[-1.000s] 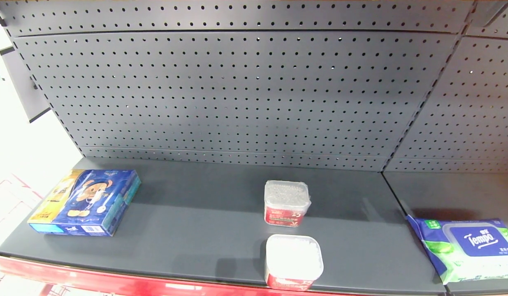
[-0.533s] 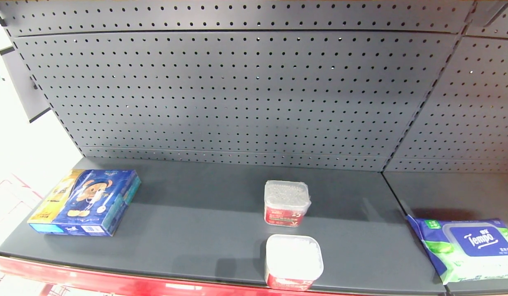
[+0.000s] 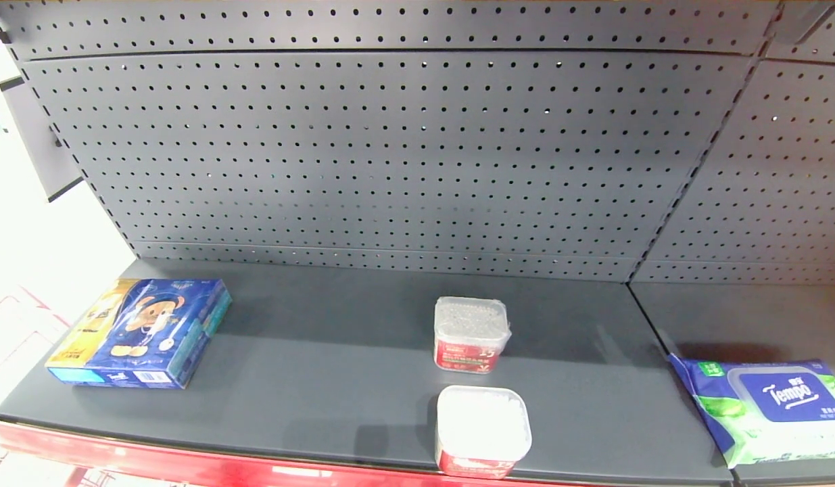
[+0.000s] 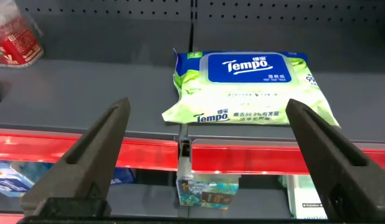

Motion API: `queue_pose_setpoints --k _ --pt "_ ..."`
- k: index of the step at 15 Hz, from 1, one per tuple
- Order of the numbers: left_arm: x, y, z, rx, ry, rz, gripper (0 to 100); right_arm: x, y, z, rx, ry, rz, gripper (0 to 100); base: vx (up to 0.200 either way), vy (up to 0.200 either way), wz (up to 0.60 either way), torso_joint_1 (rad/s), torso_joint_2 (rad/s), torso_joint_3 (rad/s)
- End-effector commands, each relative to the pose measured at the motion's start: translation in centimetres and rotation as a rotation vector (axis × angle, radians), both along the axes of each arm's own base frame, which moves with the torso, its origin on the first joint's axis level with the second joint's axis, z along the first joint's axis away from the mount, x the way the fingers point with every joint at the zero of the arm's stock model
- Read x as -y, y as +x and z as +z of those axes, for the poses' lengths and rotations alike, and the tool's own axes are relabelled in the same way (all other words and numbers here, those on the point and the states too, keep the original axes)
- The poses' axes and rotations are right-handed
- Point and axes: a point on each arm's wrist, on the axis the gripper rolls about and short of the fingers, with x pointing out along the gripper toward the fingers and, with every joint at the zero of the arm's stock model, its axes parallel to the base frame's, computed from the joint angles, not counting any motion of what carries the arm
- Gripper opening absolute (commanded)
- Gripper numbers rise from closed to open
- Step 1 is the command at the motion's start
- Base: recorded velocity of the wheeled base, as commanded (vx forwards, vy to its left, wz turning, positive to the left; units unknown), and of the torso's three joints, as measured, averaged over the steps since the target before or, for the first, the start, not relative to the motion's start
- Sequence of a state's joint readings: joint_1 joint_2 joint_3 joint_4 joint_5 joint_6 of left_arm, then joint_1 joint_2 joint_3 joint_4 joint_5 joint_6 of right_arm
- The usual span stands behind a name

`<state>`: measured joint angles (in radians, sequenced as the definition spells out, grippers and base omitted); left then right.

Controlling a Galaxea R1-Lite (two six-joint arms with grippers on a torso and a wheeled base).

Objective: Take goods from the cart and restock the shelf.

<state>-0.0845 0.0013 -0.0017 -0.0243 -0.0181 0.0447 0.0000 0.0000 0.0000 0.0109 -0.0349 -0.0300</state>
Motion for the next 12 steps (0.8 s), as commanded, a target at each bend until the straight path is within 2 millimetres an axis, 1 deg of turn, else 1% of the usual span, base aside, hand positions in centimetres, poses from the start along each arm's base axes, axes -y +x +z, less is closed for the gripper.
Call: queue_pose_setpoints --k 1,3,9,12 --pt "0.00 -0.01 0.00 0.001 0.000 0.000 100 0.00 0.01 0.00 -0.001 -0.001 0.000 100 -0.200 0.000 0.00 0.002 0.01 0.002" --pt "0.00 -0.01 0.00 0.002 0.001 0.000 100 0.00 0.01 0.00 -0.001 0.001 0.000 100 -0.200 0.000 0.00 0.010 0.01 0.000" --pt "0.01 -0.01 0.00 0.002 0.001 -0.003 100 0.00 0.01 0.00 -0.001 0.001 0.000 100 0.000 0.000 0.00 0.000 0.00 0.000" --pt "0.00 -0.01 0.00 0.002 0.001 -0.002 100 0.00 0.01 0.02 0.000 0.001 0.001 100 0.000 0.000 -0.60 -0.002 0.00 0.004"
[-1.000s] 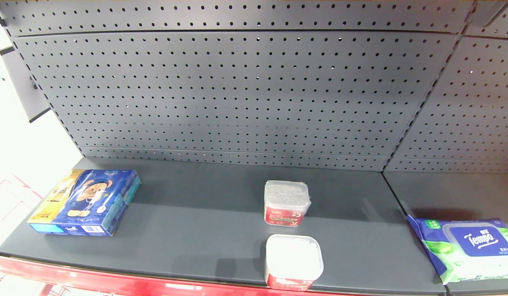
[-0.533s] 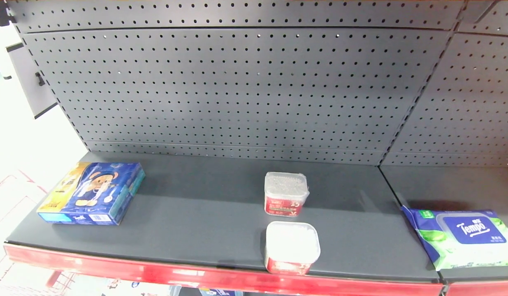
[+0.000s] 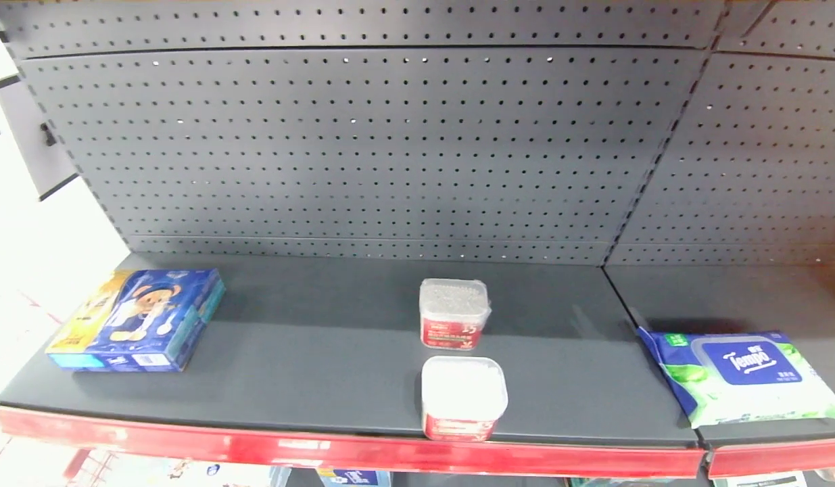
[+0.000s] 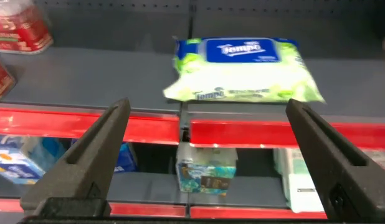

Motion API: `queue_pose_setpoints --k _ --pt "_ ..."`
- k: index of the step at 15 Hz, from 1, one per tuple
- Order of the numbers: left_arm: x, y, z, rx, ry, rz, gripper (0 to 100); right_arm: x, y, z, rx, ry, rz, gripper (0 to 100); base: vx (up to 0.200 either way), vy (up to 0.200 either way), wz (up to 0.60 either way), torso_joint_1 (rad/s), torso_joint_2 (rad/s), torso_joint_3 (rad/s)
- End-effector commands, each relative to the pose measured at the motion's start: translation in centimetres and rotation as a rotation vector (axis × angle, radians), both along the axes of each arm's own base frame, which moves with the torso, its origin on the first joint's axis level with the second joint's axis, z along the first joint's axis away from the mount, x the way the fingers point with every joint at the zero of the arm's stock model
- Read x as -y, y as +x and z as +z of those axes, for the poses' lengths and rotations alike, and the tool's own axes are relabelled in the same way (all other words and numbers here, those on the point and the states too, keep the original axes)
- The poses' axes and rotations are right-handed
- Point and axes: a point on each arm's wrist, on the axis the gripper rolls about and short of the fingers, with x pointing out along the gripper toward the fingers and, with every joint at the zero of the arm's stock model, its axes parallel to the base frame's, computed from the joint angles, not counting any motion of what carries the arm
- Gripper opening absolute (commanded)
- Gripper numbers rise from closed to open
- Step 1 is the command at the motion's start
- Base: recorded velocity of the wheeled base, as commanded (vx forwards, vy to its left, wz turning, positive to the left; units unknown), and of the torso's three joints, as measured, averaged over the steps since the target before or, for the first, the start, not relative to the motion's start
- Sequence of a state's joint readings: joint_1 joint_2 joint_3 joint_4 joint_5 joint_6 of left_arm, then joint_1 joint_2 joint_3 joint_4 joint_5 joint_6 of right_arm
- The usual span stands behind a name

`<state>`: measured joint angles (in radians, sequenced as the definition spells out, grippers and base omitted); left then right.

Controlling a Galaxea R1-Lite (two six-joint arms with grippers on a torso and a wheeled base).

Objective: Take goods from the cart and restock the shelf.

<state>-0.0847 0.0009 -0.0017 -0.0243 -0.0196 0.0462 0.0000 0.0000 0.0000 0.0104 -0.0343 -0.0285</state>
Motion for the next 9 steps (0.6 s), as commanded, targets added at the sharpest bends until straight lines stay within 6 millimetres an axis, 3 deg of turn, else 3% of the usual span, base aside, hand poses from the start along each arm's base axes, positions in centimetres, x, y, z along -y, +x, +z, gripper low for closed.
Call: queue_pose_setpoints --k 1,9 --pt "0.00 -0.01 0.00 0.001 0.000 0.000 100 0.00 0.01 0.00 -0.002 -0.001 -0.001 100 0.000 0.000 0.00 0.000 0.00 0.000" --pt "0.00 -0.01 0.00 0.001 0.001 -0.002 100 0.00 0.01 0.00 -0.002 -0.001 0.001 100 0.000 0.000 0.00 0.000 0.00 0.000"
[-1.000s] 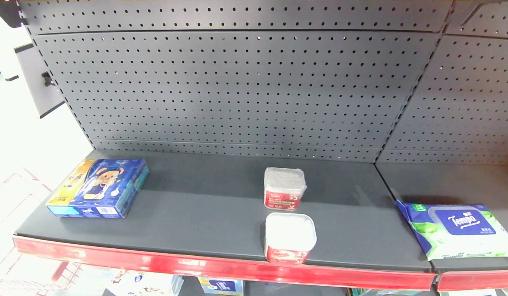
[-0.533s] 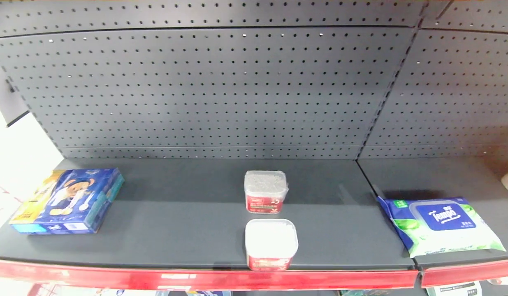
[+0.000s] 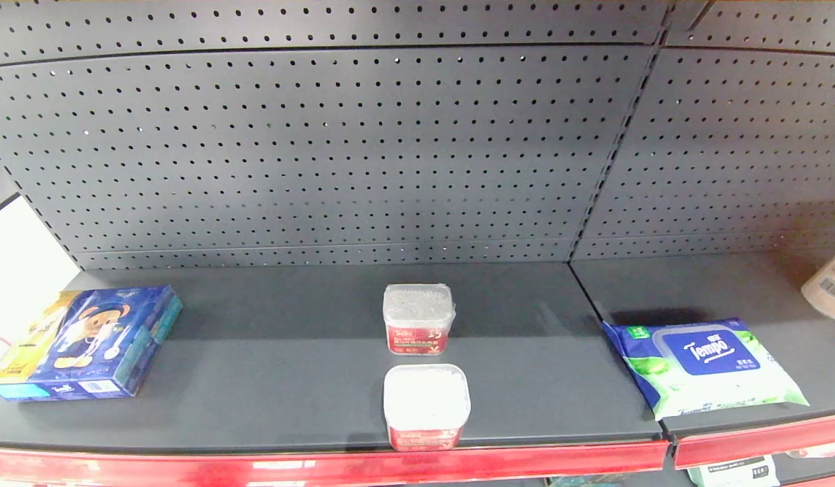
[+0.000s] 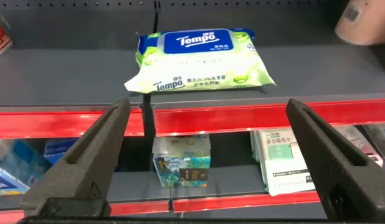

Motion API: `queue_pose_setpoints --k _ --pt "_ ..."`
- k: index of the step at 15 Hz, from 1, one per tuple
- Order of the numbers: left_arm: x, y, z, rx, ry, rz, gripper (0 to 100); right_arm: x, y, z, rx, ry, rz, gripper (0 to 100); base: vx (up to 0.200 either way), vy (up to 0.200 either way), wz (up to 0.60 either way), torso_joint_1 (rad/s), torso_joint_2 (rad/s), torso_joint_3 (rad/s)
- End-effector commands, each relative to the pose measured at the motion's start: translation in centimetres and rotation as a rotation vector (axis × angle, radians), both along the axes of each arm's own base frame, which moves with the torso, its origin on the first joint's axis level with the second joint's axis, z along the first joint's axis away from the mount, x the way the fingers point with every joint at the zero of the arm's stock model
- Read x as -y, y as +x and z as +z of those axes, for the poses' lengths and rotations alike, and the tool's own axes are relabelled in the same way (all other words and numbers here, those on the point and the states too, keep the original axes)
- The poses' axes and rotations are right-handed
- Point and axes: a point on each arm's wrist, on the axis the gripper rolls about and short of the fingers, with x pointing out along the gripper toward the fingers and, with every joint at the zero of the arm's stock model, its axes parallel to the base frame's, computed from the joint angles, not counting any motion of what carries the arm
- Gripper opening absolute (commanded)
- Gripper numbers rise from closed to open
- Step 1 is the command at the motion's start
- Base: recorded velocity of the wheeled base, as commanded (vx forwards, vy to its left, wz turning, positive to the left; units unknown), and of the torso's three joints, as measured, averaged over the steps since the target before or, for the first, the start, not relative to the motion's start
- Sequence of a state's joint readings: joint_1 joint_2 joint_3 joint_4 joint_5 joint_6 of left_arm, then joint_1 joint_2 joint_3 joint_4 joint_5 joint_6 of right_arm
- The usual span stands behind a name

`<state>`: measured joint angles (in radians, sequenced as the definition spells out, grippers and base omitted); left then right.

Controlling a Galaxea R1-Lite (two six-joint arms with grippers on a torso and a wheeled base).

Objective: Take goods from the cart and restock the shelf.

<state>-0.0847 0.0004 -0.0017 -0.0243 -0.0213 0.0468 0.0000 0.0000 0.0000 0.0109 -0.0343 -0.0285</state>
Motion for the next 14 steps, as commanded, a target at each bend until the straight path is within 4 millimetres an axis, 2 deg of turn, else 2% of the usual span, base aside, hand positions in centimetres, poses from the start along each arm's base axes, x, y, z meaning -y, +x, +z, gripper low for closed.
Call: queue_pose_setpoints --k 1,14 --pt "0.00 0.00 0.00 0.001 0.001 0.000 100 0.00 0.01 0.00 -0.001 -0.001 -0.001 100 0.000 0.000 0.00 0.000 0.00 0.000" --pt "0.00 0.00 0.00 0.000 -0.001 0.000 100 0.00 0.01 0.00 -0.001 -0.001 -0.001 100 0.000 0.000 0.00 0.000 0.00 0.000"
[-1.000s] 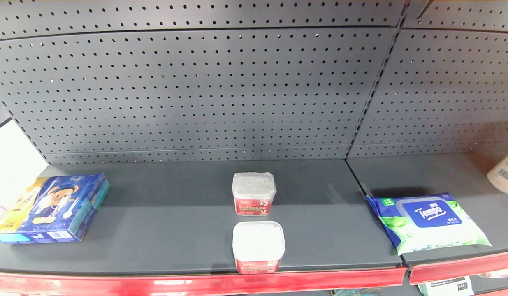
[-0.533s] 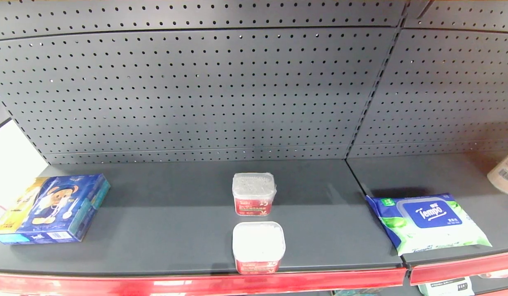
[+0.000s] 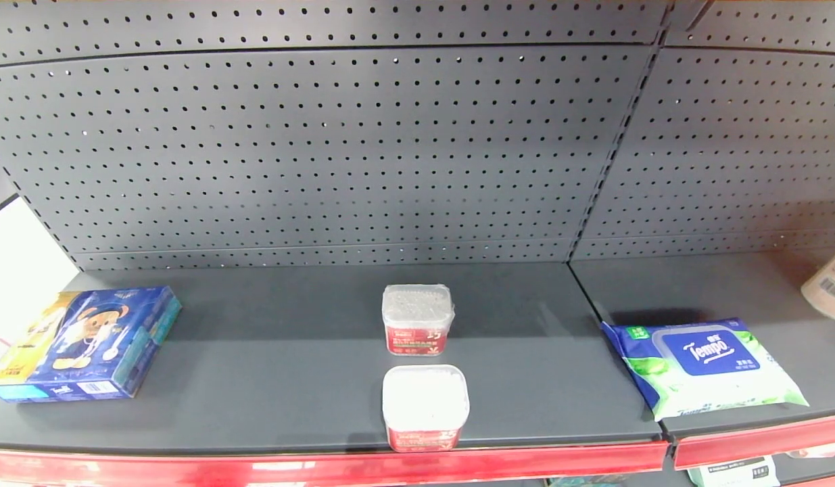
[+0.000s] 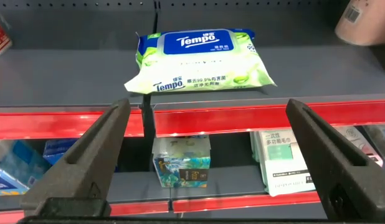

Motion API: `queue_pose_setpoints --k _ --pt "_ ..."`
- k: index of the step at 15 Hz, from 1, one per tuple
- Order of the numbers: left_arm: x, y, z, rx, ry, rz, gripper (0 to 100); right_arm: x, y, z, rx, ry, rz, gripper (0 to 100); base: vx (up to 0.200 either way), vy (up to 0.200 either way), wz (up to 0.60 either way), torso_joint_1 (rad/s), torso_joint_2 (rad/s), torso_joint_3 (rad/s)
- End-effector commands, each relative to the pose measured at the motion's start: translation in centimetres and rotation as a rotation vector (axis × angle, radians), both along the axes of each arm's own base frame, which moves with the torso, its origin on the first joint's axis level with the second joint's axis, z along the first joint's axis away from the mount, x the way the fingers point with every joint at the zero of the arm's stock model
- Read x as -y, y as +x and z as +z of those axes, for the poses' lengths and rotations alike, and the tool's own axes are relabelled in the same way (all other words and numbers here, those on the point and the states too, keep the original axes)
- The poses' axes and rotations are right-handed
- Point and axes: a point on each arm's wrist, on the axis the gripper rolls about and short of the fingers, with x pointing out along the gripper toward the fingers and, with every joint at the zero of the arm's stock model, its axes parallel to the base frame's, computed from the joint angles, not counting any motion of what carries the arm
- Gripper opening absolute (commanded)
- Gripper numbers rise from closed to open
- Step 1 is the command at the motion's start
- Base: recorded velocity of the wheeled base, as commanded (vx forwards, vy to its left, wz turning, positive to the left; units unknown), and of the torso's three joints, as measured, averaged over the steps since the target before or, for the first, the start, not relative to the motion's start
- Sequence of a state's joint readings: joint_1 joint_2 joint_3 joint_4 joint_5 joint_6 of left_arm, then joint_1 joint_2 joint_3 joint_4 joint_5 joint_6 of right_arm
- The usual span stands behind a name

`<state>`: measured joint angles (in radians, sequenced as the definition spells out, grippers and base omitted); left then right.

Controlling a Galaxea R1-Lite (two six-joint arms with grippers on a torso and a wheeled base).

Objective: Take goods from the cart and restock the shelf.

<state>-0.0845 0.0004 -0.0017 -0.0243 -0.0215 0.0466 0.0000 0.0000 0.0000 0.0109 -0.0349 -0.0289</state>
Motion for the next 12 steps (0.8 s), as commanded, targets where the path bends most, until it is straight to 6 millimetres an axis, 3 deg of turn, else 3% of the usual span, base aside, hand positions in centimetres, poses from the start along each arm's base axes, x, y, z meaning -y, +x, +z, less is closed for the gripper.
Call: queue_pose_setpoints --k 1,12 --pt "0.00 0.00 0.00 0.001 0.001 -0.001 100 0.00 0.01 0.00 -0.001 0.000 0.001 100 0.000 0.000 0.00 0.000 0.00 0.000" --pt "0.00 0.00 0.00 0.001 0.001 -0.001 100 0.00 0.01 0.00 -0.002 -0.005 0.000 100 0.000 0.000 0.00 0.000 0.00 0.000"
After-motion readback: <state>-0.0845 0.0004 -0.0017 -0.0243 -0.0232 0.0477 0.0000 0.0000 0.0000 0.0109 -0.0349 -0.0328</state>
